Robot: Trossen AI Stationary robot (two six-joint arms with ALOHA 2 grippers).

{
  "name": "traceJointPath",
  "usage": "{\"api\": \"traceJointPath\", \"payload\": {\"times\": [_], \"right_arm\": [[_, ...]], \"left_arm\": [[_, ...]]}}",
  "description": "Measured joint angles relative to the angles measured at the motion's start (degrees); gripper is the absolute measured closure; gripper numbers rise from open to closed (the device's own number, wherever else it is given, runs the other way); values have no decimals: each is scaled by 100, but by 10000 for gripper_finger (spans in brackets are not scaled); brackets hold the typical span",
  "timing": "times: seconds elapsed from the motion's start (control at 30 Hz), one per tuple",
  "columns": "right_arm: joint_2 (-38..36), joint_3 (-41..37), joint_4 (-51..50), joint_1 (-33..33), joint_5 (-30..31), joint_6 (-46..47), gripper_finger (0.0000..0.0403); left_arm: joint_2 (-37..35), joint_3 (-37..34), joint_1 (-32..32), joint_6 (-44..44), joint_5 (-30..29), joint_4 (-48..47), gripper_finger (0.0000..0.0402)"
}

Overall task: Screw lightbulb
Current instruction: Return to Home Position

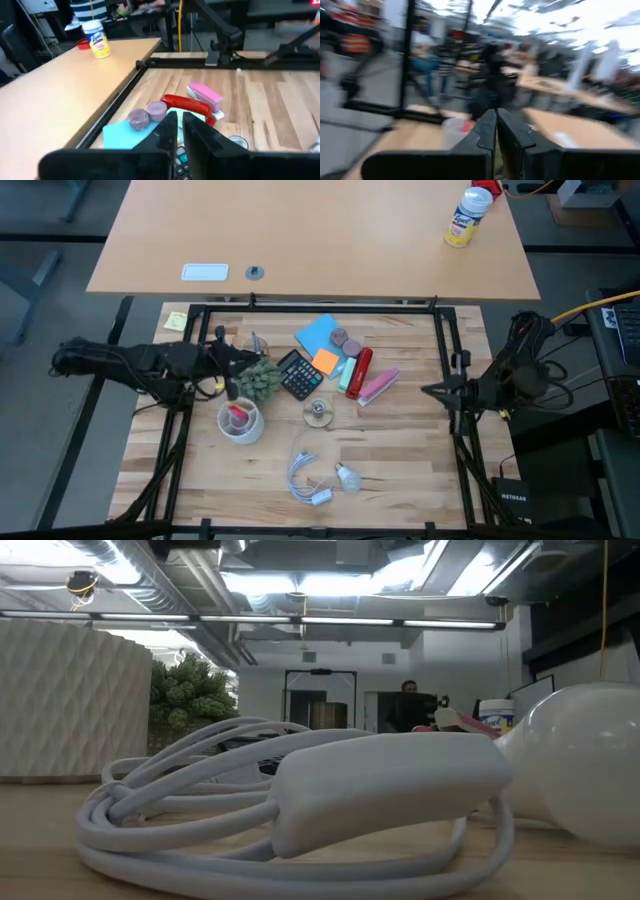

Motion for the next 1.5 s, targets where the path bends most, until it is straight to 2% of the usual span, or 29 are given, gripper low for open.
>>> {"api": "traceJointPath", "payload": {"times": [0.07, 0.2, 0.4, 0.6, 0.93, 1.13, 1.3, 1.5], "right_arm": [[-254, 0, -600, -143, -366, 684, 382], [-597, 0, -1307, -498, -613, 1641, 382], [-503, 4, -1636, -996, -1402, 2041, 382], [-213, 4, -1639, -1468, -1586, 2256, 382], [810, 2, -1329, -2352, -2498, 2600, 382], [1279, 0, -1235, -2819, -3218, 2708, 382], [654, -2, -1713, -3035, -3694, 2757, 382], [-594, -21, -2877, -3019, -3375, 2995, 382]], "left_arm": [[-247, -227, 176, -121, 226, 73, 380], [-666, -865, 371, -118, 359, 594, 380], [-1120, -2114, 511, -402, 592, 1681, 380], [-1422, -3045, 507, -774, 596, 2300, 380], [-1883, -3700, 507, -1066, 594, 2477, 380], [-1963, -3759, 507, -1095, 592, 2512, 380], [-1962, -3759, 507, -1089, 591, 2496, 380], [-1961, -3759, 507, -1040, 589, 2466, 380]]}}
